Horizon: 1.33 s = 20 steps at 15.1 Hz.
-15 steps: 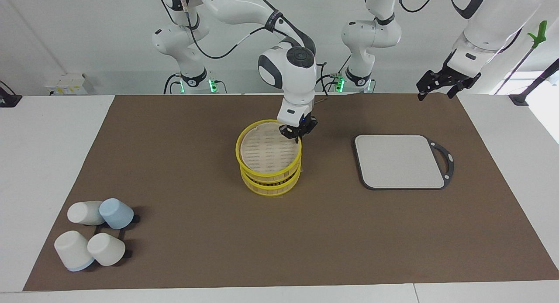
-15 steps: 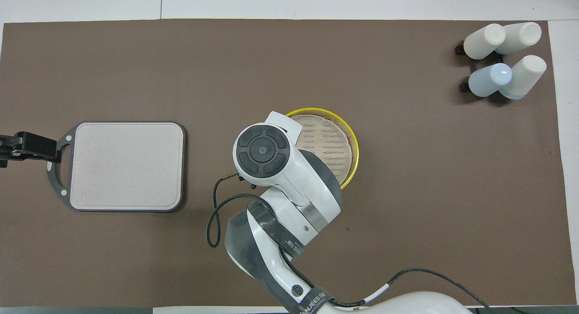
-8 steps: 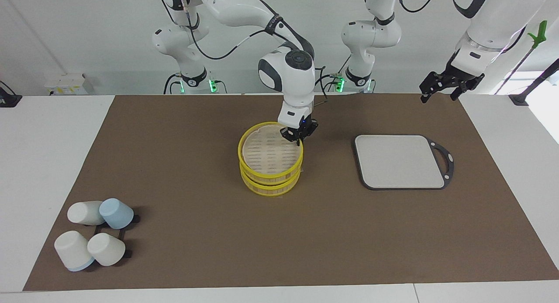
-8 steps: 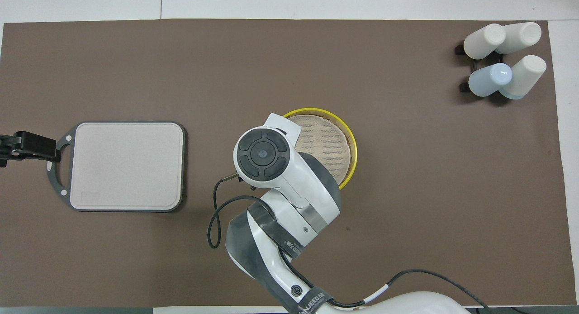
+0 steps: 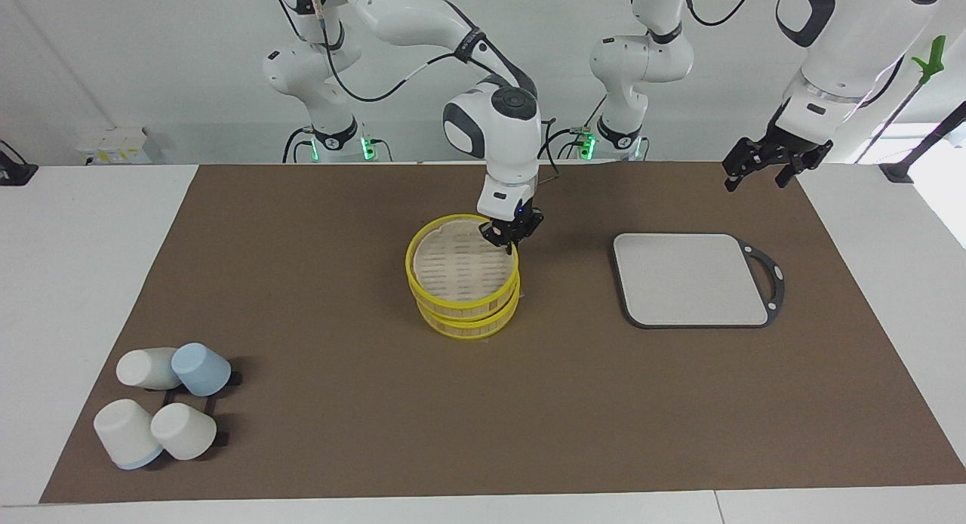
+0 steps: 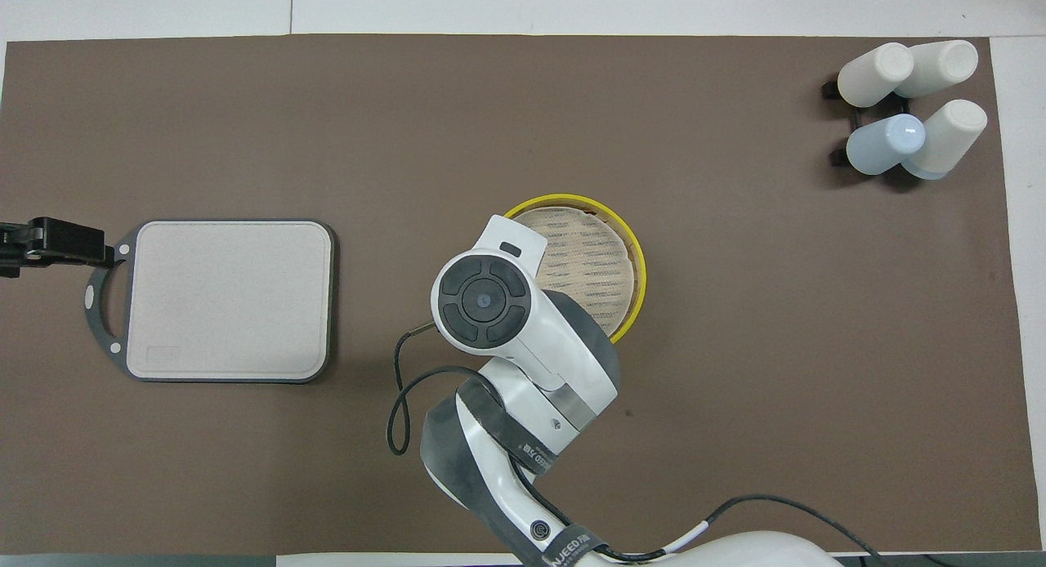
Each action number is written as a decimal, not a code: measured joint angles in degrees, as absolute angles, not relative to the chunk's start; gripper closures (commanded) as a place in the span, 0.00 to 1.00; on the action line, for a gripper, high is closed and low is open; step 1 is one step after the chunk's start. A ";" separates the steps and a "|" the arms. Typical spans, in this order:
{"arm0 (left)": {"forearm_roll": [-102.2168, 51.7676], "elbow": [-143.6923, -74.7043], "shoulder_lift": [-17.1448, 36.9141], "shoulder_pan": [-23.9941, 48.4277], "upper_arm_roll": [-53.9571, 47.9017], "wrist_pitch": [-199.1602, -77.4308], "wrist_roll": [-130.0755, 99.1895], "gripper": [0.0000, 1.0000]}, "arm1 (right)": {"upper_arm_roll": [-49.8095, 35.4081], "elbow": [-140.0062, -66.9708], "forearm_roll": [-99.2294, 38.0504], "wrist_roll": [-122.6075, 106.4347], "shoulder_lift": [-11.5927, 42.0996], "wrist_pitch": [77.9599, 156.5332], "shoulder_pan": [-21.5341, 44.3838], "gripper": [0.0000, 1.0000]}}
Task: Place bun in steamer
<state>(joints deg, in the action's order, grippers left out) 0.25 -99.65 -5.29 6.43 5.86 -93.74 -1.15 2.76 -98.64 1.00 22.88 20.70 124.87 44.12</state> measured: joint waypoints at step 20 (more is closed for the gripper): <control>0.18 -99.62 -5.88 6.39 6.14 -94.03 -1.15 0.00 | 2.64 -101.14 1.06 24.30 20.55 131.87 44.06 0.74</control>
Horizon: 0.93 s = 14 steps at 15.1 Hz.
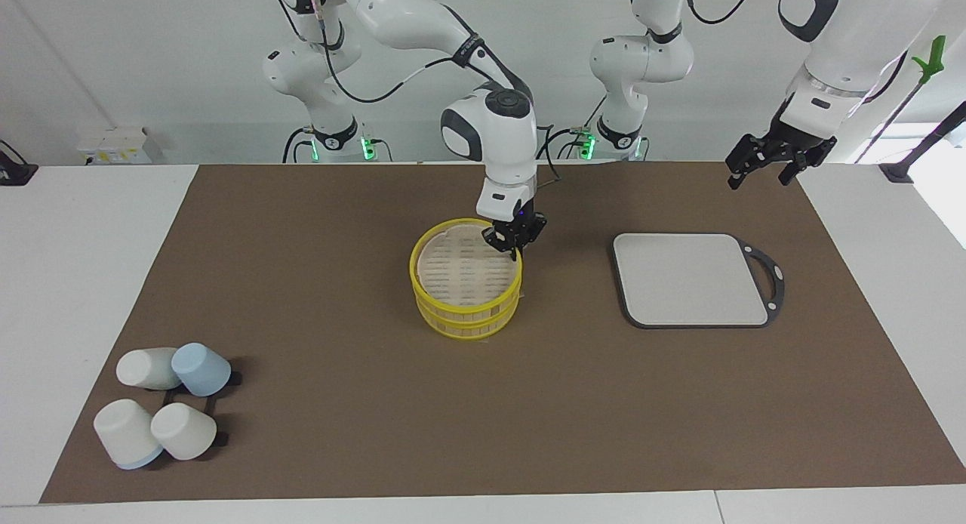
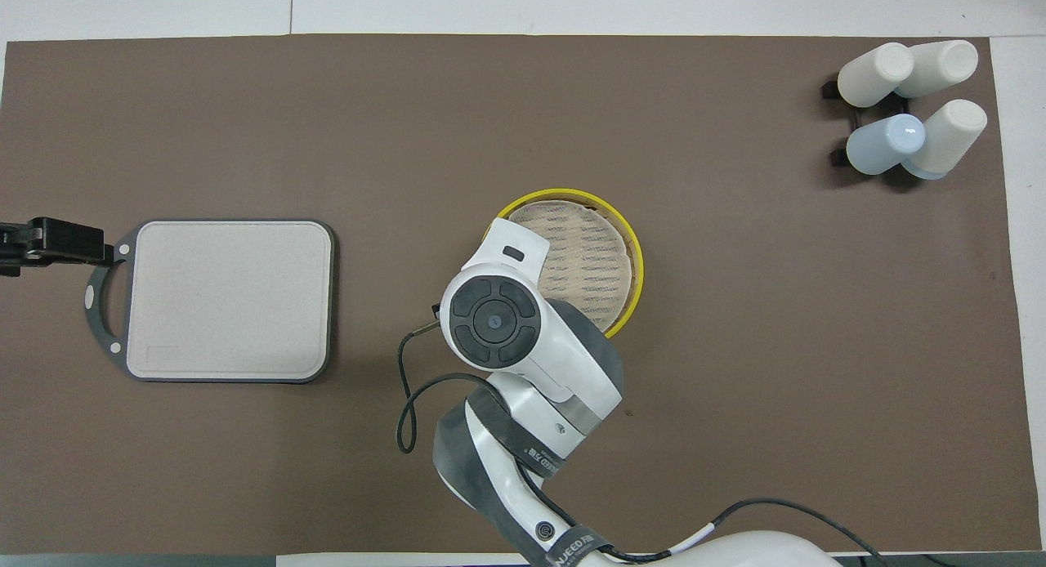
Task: Place bun in steamer
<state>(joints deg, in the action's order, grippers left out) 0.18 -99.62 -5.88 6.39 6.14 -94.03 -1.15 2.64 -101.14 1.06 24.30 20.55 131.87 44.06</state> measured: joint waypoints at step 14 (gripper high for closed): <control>0.18 -99.62 -5.88 6.39 6.15 -94.03 -1.15 0.00 | 3.53 -93.28 1.09 24.30 18.75 118.02 41.61 0.00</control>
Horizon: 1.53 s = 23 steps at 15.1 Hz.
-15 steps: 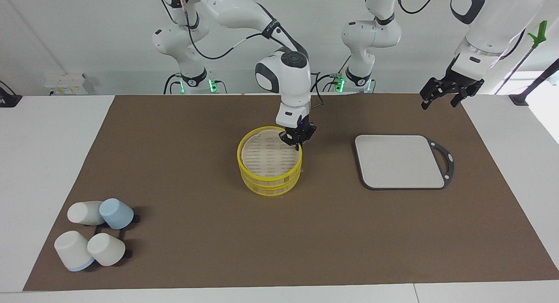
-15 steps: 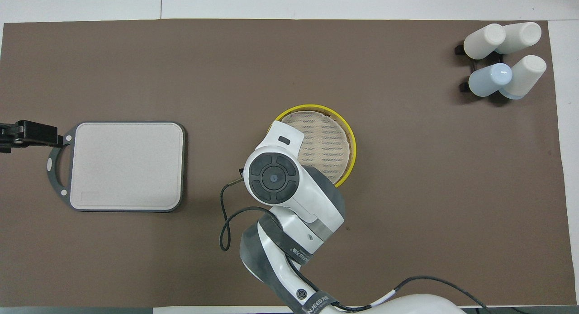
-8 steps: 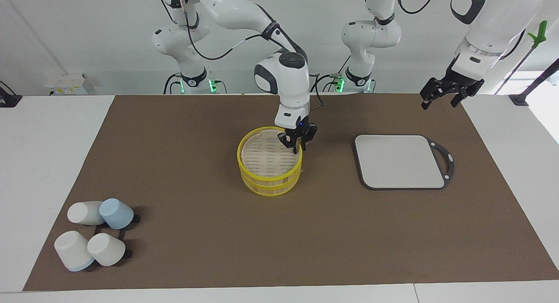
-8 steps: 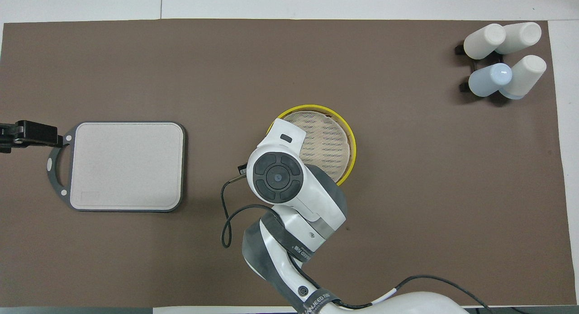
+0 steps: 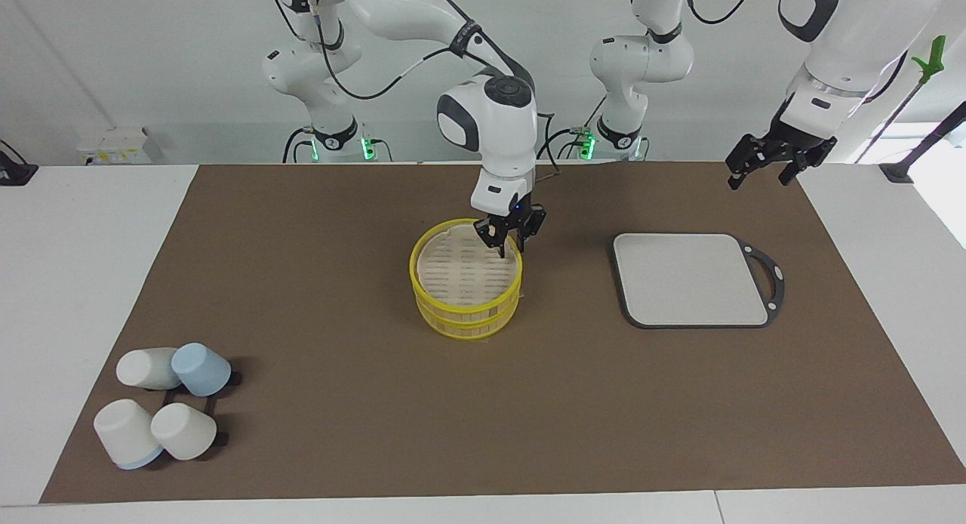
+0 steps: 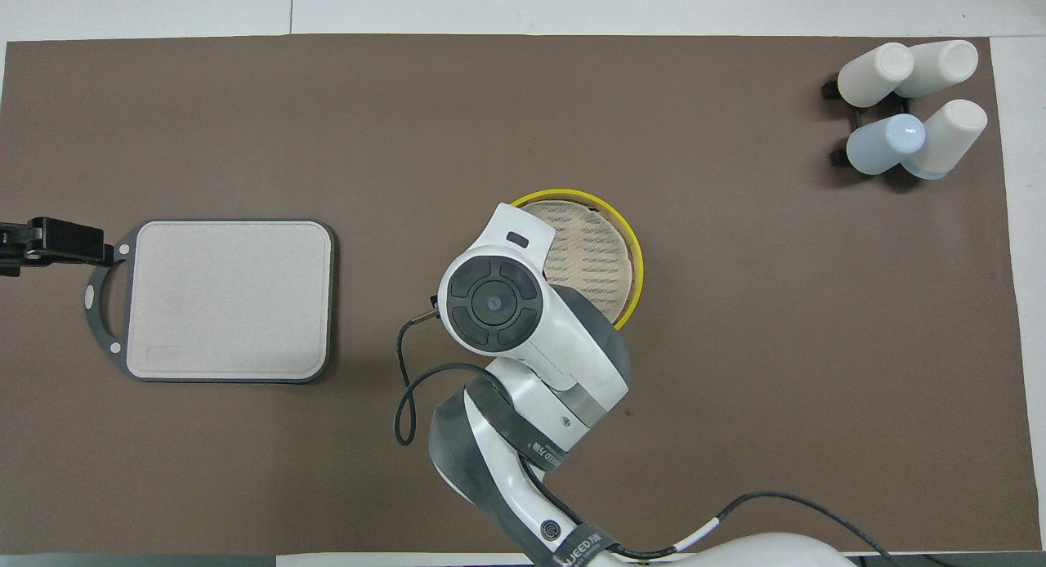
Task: Place bun in steamer
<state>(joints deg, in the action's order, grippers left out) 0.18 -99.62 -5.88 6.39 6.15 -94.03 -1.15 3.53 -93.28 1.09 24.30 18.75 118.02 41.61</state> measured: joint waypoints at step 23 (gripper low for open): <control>0.18 -99.62 -5.88 6.39 6.15 -94.03 -1.15 0.00 | 2.16 -91.82 1.30 3.97 -0.97 87.06 4.57 0.00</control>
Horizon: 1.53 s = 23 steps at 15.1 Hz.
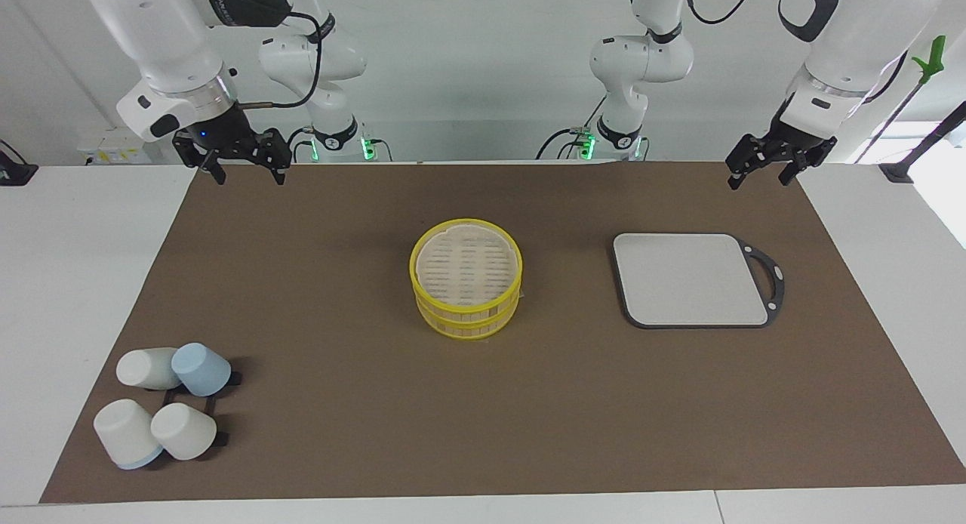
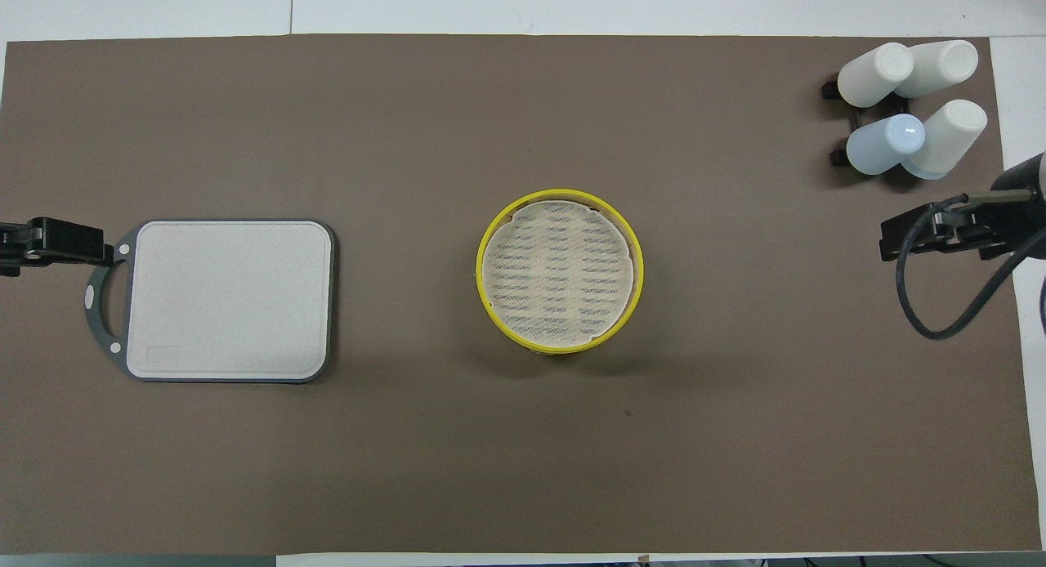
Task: Place bun in steamer
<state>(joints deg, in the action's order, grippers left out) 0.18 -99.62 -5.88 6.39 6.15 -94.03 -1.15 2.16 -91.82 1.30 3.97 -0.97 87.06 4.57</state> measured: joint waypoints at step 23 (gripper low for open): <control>0.18 -99.64 -5.97 6.40 6.04 -93.81 -1.15 0.00 | 0.84 -90.65 1.10 2.58 -0.30 88.53 -0.33 0.00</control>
